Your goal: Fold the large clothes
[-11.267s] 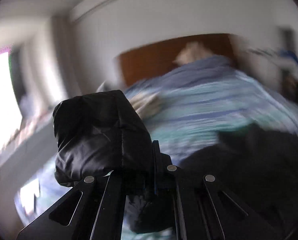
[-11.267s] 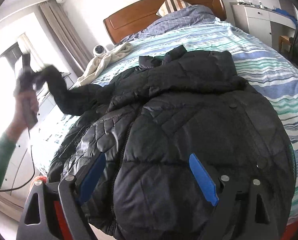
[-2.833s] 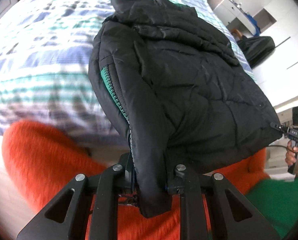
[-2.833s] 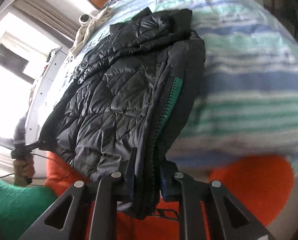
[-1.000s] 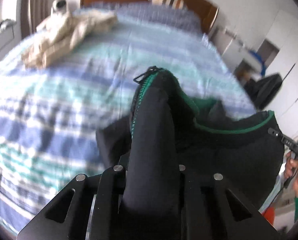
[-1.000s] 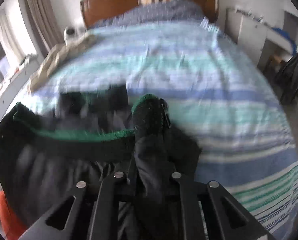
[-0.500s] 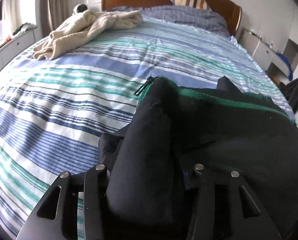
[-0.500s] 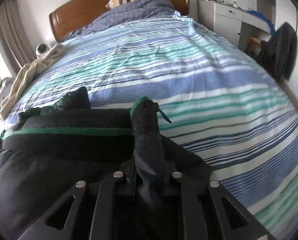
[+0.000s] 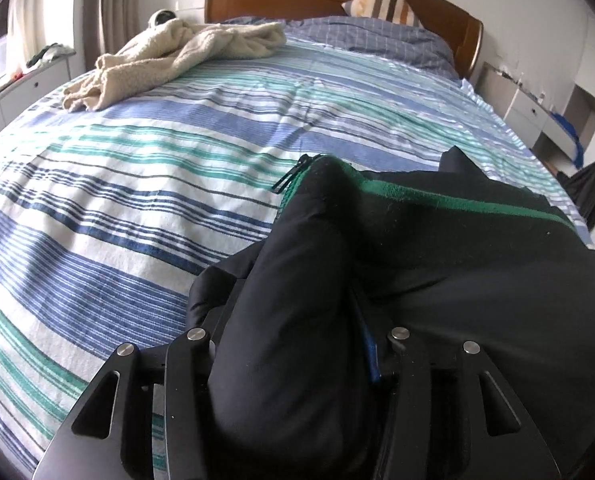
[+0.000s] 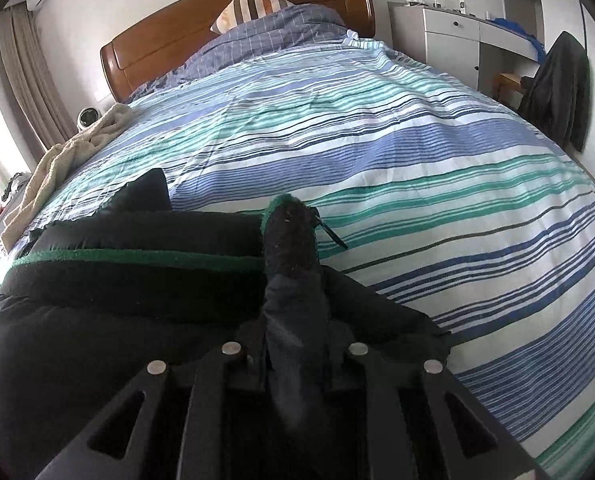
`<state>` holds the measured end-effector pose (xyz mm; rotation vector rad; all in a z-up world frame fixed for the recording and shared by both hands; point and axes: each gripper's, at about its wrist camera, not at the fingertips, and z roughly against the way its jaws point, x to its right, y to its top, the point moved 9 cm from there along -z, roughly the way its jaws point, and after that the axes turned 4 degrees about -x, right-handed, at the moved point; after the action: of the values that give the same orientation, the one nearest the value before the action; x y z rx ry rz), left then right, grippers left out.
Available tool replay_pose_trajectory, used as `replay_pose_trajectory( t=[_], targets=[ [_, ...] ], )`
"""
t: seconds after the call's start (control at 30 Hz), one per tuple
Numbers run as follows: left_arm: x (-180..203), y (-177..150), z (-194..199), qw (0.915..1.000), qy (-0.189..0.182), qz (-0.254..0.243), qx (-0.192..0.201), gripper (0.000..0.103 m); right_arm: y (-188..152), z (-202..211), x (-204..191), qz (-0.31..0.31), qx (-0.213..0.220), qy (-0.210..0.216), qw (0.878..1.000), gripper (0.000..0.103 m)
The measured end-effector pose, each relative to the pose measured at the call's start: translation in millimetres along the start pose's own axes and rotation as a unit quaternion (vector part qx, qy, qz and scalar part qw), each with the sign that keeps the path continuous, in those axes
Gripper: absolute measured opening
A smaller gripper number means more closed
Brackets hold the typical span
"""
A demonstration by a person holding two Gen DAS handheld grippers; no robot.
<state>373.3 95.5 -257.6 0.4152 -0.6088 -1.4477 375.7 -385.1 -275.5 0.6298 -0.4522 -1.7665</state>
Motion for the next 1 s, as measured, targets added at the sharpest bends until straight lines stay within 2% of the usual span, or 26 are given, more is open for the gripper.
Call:
replay_pose_trajectory(
  t=[1.0],
  targets=[
    [-0.2, -1.2, -3.2, 1.0, 0.004, -0.001, 0.0, 0.049, 0.1, -1.4, 1.0, -0.009, 0.002, 0.009, 1.0, 0.019]
  ],
)
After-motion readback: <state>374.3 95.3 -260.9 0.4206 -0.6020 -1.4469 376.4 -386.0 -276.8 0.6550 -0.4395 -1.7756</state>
